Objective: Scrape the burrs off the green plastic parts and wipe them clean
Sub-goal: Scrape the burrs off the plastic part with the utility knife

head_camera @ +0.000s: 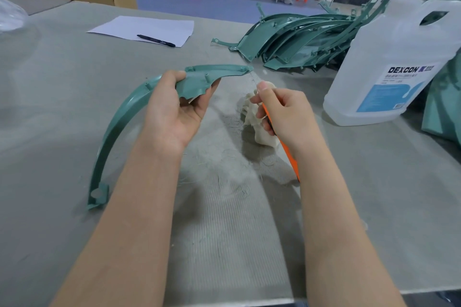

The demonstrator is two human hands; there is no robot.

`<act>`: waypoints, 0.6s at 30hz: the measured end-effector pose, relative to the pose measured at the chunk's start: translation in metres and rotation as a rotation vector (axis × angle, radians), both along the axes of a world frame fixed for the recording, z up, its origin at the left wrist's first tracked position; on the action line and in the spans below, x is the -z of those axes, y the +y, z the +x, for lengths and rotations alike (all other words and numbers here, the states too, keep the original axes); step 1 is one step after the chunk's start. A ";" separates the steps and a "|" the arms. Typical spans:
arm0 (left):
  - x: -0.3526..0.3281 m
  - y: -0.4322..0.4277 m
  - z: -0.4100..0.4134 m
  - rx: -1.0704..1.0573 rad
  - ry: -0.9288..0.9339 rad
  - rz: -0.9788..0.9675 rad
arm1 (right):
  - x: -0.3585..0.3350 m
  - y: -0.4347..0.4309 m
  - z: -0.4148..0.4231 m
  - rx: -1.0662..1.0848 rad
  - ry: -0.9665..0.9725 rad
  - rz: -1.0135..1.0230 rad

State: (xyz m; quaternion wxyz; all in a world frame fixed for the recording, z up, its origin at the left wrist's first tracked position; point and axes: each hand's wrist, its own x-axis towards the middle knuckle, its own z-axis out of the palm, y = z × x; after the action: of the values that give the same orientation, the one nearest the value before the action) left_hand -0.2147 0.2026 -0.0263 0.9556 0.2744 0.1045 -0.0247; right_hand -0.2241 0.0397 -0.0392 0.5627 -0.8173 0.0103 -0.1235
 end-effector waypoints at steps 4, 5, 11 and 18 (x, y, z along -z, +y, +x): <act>0.000 0.001 -0.001 0.027 -0.015 -0.015 | 0.001 -0.001 0.002 0.087 -0.010 -0.111; 0.000 0.001 -0.001 0.038 -0.029 -0.020 | 0.001 -0.003 0.002 0.111 -0.023 -0.135; -0.001 0.001 -0.002 0.051 -0.056 -0.031 | 0.000 -0.008 0.004 0.170 -0.034 -0.210; -0.001 0.002 0.000 0.023 -0.029 0.008 | -0.005 -0.013 -0.003 0.066 -0.141 -0.045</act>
State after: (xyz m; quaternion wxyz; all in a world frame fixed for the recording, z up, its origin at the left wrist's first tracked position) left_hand -0.2151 0.2047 -0.0252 0.9555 0.2799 0.0876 -0.0313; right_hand -0.2274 0.0271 -0.0340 0.5392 -0.8183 -0.0053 -0.1992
